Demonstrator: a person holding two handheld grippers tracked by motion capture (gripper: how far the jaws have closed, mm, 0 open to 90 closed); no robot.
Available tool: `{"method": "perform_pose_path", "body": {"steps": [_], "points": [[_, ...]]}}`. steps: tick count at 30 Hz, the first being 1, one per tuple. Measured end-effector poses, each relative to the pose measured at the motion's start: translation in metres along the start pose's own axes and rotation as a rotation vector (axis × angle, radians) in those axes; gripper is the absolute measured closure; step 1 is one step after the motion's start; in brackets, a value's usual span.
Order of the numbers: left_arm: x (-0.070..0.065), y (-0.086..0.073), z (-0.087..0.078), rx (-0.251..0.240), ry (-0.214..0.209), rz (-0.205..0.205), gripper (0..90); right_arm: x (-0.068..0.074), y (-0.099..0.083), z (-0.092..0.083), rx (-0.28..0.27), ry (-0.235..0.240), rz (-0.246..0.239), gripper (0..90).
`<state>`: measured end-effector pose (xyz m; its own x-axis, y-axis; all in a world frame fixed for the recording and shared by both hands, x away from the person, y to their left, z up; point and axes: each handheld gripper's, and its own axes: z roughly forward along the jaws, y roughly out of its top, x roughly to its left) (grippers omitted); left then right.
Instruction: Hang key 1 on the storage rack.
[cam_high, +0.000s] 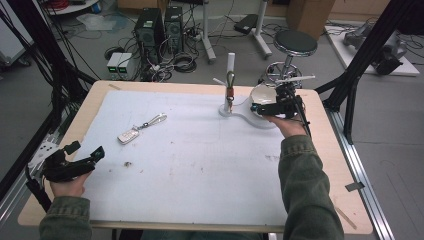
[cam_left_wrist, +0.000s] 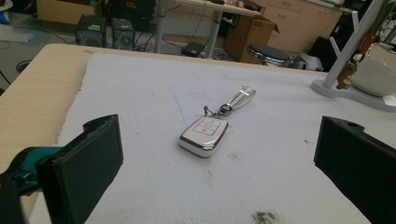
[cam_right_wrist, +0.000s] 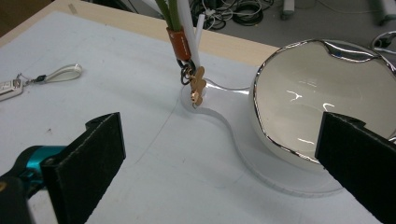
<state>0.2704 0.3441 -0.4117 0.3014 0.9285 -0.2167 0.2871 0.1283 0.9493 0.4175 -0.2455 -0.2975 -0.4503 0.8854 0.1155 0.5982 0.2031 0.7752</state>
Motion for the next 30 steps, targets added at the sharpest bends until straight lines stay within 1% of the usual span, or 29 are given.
{"method": "perform_pose_path", "body": {"steps": [2,6,12,15,18,20,23,25,26,30], "points": [[0.000,0.000,0.000,0.001,0.000,0.002,1.7,0.001,-0.002,-0.003,-0.004,0.002,-0.011,0.6],[0.000,0.000,0.000,0.001,0.004,0.000,1.7,0.003,-0.007,-0.007,-0.016,0.003,-0.015,0.6],[0.001,0.000,0.000,0.003,0.003,-0.001,1.7,0.006,-0.017,-0.008,-0.032,0.004,-0.030,0.6],[0.000,0.000,0.000,0.002,0.003,-0.001,1.7,0.007,-0.023,-0.009,-0.041,0.015,-0.029,0.6],[0.001,0.000,-0.001,0.000,0.004,-0.002,1.7,0.006,-0.030,-0.012,-0.065,0.033,-0.022,0.6],[0.000,0.000,-0.001,0.001,0.005,-0.003,1.7,0.006,-0.035,-0.014,-0.080,0.030,-0.024,0.6],[0.000,0.000,-0.001,0.001,0.003,-0.003,1.7,0.006,-0.041,-0.017,-0.081,0.027,-0.018,0.6],[0.000,0.000,-0.001,0.001,0.003,-0.004,1.7,0.006,-0.045,-0.020,-0.085,0.022,-0.022,0.6],[0.000,0.000,-0.001,0.001,0.002,-0.004,1.7,0.006,-0.048,-0.021,-0.094,0.021,-0.029,0.5],[0.000,0.000,-0.001,0.001,0.003,-0.003,1.7,0.004,-0.056,-0.025,-0.110,0.011,-0.025,0.6]]}}
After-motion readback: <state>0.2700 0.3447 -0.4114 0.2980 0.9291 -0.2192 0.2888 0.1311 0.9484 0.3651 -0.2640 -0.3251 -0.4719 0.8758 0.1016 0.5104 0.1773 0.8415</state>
